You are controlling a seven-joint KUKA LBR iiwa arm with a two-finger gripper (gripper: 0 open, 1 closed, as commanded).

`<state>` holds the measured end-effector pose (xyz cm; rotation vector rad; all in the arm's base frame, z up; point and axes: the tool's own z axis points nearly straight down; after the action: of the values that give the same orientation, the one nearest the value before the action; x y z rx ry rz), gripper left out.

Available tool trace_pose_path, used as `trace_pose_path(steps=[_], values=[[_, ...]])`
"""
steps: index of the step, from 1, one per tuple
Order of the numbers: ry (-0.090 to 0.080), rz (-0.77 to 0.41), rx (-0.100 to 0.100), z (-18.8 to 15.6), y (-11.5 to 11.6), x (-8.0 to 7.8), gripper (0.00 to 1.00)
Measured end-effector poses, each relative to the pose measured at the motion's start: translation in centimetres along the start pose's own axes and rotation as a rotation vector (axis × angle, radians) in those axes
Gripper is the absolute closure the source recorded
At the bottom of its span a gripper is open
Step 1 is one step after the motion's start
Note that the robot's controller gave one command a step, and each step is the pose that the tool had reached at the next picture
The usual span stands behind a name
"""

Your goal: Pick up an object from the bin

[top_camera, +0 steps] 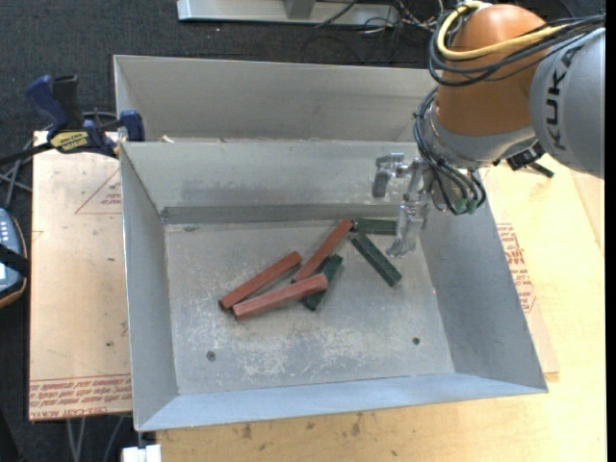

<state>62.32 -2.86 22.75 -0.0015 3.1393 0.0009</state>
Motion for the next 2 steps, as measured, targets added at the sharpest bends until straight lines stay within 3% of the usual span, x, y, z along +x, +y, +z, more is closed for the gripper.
trace_pose_path(steps=[1, 2], values=[[0.000, 0.000, 0.000, 0.0, 0.0, 0.0, 0.00], [0.003, 0.206, -0.001, 15.4, 0.7, -0.4, 1.00]])
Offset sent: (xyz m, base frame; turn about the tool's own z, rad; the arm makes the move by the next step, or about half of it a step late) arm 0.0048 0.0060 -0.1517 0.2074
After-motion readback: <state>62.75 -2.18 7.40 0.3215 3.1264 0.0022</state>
